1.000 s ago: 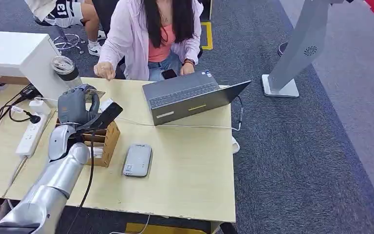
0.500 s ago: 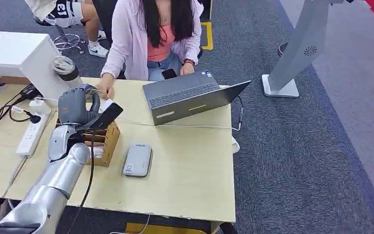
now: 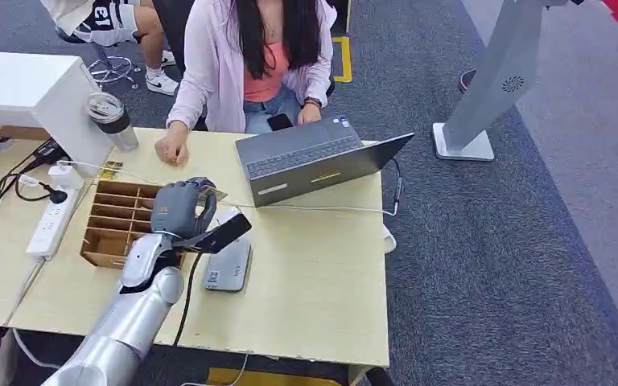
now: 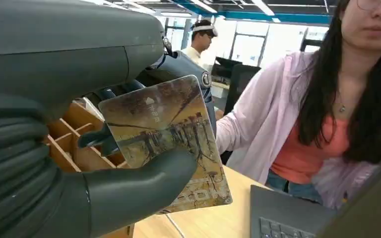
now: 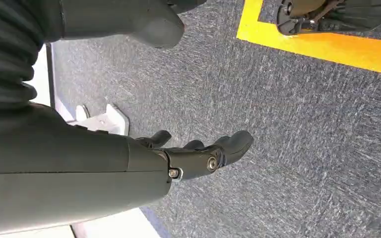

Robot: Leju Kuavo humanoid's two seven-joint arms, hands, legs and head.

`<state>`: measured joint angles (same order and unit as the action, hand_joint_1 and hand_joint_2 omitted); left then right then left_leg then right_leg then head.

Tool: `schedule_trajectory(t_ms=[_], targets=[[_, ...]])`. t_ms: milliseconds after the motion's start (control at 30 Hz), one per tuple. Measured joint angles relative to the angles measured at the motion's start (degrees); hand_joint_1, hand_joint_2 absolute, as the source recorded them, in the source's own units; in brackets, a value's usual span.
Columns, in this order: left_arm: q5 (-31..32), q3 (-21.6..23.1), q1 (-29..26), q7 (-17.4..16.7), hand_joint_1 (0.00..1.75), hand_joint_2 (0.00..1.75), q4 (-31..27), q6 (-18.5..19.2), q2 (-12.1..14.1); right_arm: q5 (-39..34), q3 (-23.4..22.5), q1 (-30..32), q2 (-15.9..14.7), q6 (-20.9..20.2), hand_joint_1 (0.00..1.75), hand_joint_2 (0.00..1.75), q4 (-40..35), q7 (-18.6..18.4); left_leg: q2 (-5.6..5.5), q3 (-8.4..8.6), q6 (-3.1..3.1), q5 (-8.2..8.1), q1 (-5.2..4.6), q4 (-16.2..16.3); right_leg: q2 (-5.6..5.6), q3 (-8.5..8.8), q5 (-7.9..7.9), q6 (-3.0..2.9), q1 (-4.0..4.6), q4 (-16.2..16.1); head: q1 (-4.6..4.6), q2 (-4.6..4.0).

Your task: Pass the card to the sensor for recognition and then transmit it.

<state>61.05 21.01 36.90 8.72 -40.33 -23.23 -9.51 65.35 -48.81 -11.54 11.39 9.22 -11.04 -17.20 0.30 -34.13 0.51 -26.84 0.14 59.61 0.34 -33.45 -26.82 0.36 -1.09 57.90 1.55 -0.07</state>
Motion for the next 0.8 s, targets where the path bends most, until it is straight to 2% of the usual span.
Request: schedule_trajectory(t_ms=[433,800], targets=[[0.5,6.2,-2.3,-1.6,1.75,1.75,-1.4,4.8,-1.2,0.1,-0.8,0.0,0.0,0.0,0.00,1.75,0.0,0.1,-0.01,-0.02,0.00,0.00,0.00,0.0,-0.01,0.00,0.00,0.00,0.00,0.0,0.02,0.00],[2.6,11.3,-3.0,-7.7,1.75,1.75,-1.3,10.3,-1.0,0.1,-2.1,0.1,0.0,0.1,0.00,1.75,0.0,0.5,-0.01,-0.03,0.00,0.00,0.00,0.0,-0.01,0.00,0.00,0.00,0.00,0.0,0.02,0.00]])
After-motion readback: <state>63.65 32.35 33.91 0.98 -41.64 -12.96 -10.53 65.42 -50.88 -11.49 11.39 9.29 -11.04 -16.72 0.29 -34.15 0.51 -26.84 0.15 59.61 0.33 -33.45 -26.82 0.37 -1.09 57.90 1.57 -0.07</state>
